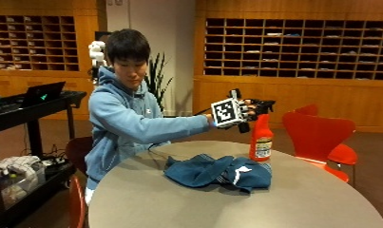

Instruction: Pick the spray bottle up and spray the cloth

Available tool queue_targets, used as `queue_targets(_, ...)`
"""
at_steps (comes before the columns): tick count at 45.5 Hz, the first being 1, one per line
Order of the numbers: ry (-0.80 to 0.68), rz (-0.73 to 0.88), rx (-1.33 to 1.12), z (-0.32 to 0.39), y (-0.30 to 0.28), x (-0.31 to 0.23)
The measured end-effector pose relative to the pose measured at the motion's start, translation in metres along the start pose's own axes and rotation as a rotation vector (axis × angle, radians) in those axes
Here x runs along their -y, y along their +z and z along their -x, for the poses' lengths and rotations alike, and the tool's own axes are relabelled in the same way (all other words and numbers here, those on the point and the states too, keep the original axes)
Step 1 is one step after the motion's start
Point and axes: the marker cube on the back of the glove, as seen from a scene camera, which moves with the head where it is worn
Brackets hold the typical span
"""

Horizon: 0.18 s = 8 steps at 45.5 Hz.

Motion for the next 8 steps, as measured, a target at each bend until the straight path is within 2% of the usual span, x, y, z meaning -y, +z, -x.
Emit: queue_targets(8, -0.04, -0.088, 0.041, 0.014, -0.024, -0.023)
